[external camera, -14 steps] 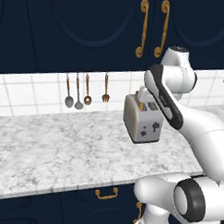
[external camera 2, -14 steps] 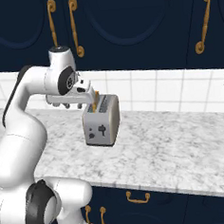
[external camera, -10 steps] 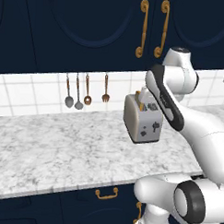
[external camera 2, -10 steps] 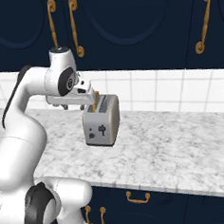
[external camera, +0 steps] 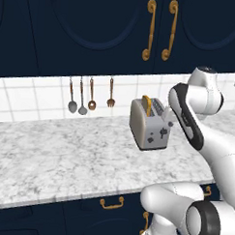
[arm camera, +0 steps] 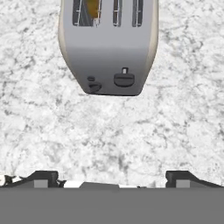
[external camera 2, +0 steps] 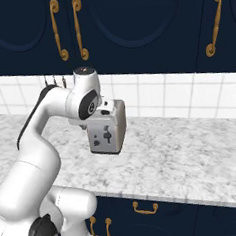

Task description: Start the toaster. Once the lever pops up, take the bread to the plate on the dining counter.

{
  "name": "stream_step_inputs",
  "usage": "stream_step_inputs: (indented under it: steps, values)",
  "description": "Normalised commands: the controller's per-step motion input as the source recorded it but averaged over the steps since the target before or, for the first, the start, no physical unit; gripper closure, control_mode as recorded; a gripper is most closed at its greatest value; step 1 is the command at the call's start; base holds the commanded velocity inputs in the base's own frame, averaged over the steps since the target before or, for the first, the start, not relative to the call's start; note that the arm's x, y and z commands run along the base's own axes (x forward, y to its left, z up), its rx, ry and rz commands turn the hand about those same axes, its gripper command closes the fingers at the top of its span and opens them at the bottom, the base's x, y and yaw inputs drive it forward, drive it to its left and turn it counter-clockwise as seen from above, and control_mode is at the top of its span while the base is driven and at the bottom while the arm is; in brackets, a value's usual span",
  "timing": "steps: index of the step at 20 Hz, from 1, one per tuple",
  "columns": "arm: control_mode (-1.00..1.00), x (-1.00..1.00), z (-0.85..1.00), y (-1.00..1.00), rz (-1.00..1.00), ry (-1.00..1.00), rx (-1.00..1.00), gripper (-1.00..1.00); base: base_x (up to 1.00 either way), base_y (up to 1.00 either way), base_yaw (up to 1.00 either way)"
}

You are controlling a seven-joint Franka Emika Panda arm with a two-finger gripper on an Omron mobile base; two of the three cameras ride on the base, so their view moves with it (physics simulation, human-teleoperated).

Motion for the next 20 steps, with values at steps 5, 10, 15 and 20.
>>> stream_step_inputs:
  steps: [5,10,15,20]
  values:
    - [-1.0,0.2,-0.27,-0.07,0.0,0.0,0.0,-1.0,0.0,0.0,0.0]
    - [-1.0,0.22,-0.2,0.0,0.0,0.0,0.0,1.0,0.0,0.0,0.0]
    - [-1.0,0.21,-0.13,0.0,0.0,0.0,0.0,1.0,0.0,0.0,0.0]
    - [-1.0,0.3,-0.21,0.0,0.0,0.0,0.0,1.0,0.0,0.0,0.0]
